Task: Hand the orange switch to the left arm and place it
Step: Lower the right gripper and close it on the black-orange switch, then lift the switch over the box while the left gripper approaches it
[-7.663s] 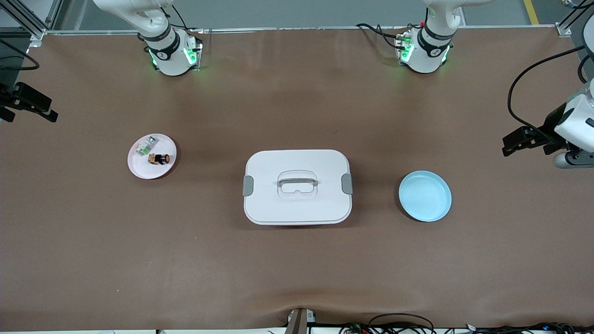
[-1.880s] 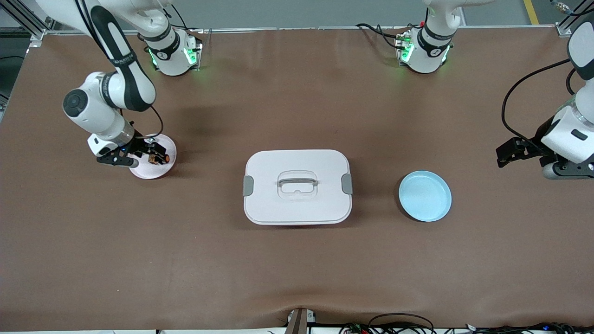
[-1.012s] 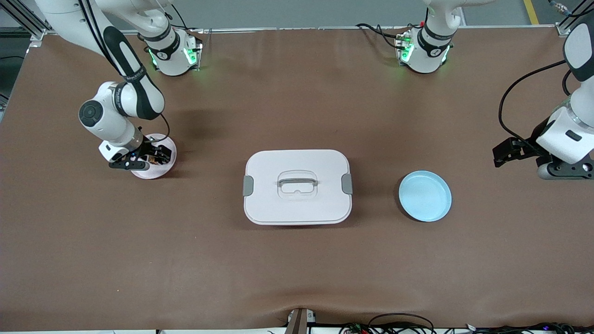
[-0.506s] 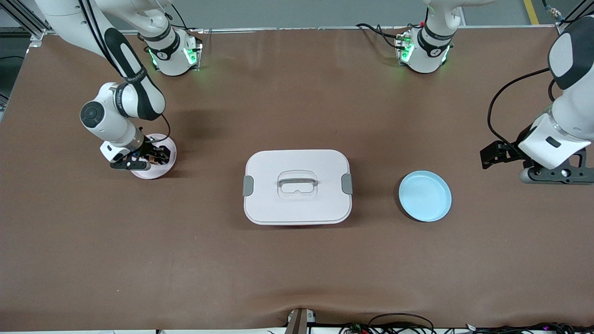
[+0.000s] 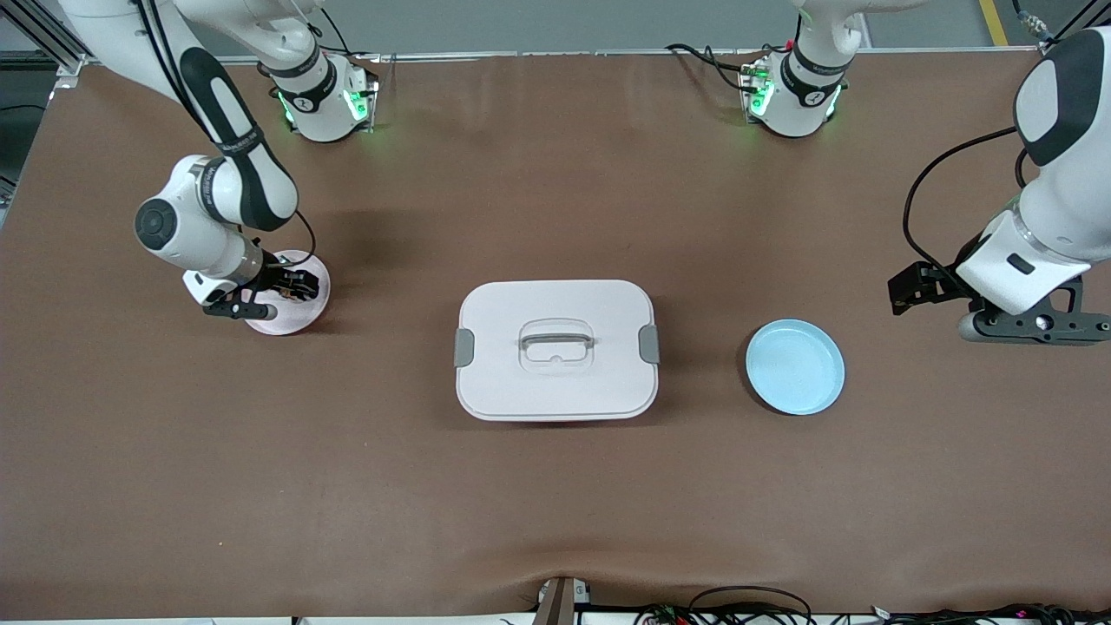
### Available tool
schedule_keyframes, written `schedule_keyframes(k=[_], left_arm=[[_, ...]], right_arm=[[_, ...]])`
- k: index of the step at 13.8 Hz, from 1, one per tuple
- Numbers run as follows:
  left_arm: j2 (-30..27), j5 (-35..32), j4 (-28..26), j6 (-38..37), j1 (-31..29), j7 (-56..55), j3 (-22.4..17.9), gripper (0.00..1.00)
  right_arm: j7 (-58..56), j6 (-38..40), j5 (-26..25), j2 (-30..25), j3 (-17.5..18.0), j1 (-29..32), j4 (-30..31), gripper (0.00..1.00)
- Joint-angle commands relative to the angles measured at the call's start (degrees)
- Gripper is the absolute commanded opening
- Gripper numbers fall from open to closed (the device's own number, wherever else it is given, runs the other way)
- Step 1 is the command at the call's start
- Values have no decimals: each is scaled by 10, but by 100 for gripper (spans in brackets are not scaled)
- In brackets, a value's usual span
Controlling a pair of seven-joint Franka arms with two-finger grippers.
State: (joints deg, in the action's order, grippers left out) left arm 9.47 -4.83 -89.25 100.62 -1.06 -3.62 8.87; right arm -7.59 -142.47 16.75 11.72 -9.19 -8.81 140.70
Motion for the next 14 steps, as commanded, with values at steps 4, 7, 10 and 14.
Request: schedule_keyframes(k=[4,7,10,14], left_arm=[[4,9,2,0,3,-30,4,100],[3,65,6,25,8,-70,11,100],[3,131,7,34,19,-82,11,100],[-9,224,7,34,31,-81,29,100]], right_arm=[[99,266,50,-55,1,0,-137,0],[222,364,76,-54,4,-27,-219,0],[350,395,112,-51,4,-69,-277,0],[562,403,160,-37,3,-152,-377,0]])
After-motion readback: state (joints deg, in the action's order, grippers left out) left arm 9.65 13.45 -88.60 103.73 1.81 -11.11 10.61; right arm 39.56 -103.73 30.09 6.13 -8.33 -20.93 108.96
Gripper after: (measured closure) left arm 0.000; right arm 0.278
